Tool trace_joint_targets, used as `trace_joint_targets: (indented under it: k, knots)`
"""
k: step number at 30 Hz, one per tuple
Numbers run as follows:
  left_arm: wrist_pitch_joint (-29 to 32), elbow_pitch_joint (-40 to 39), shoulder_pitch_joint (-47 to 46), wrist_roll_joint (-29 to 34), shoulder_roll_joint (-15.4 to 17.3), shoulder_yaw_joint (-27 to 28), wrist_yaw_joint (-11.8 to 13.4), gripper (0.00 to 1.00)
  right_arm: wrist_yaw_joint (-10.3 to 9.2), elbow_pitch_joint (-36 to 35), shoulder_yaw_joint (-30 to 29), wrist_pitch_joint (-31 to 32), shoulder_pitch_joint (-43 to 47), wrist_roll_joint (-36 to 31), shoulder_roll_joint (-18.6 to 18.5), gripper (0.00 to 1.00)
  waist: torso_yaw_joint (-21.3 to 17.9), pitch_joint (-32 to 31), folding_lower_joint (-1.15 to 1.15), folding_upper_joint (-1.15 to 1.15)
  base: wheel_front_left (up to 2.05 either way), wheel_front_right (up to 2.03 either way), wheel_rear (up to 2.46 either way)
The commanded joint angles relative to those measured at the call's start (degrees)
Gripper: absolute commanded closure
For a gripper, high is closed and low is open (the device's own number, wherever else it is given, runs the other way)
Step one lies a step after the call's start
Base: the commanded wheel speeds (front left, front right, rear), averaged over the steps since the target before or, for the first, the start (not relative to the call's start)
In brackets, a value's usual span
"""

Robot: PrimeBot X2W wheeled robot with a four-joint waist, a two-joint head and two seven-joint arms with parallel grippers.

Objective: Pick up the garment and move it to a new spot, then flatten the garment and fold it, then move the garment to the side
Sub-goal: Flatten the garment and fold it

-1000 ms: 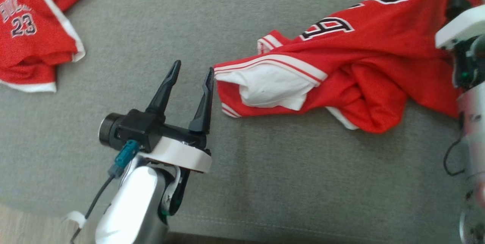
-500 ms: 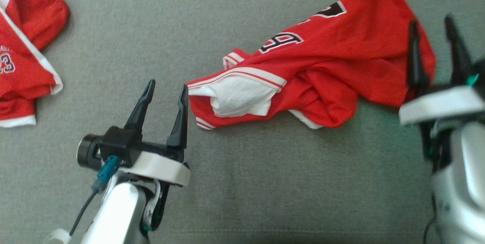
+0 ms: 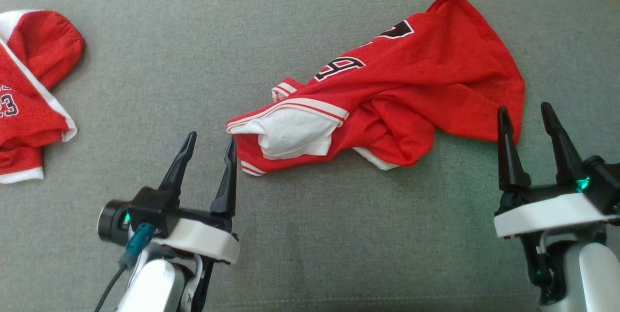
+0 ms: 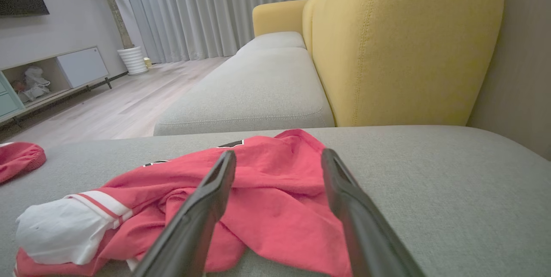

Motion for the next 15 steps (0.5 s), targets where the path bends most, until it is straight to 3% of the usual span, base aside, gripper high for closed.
trace_joint_targets:
  k: [1, 9, 15]
  knots:
    - [0.3, -2.2, -1.0, -0.5, 1.1, 1.9, 0.4, 0.00, 0.43, -2.7, 1.1, 0.3, -0.3, -0.2, 0.2, 0.00, 0.0, -0.1, 0.01, 0.00, 0.00, 0.00, 0.00]
    - [0.8, -2.8, -1.2, -0.7, 1.1, 1.0, 0.2, 0.00, 0.43, -3.7, 1.0, 1.0, 0.4, 0.0, 0.5, 0.00, 0.0, -0.3, 0.01, 0.00, 0.00, 0.00, 0.00]
    - [2.4, -1.9, -2.6, -1.9, 0.3, -2.0, -3.1, 0.00, 0.43, -3.7, 1.3, 1.0, 0.2, 0.3, 0.6, 0.00, -0.4, 0.5, 0.01, 0.00, 0.00, 0.00, 0.00]
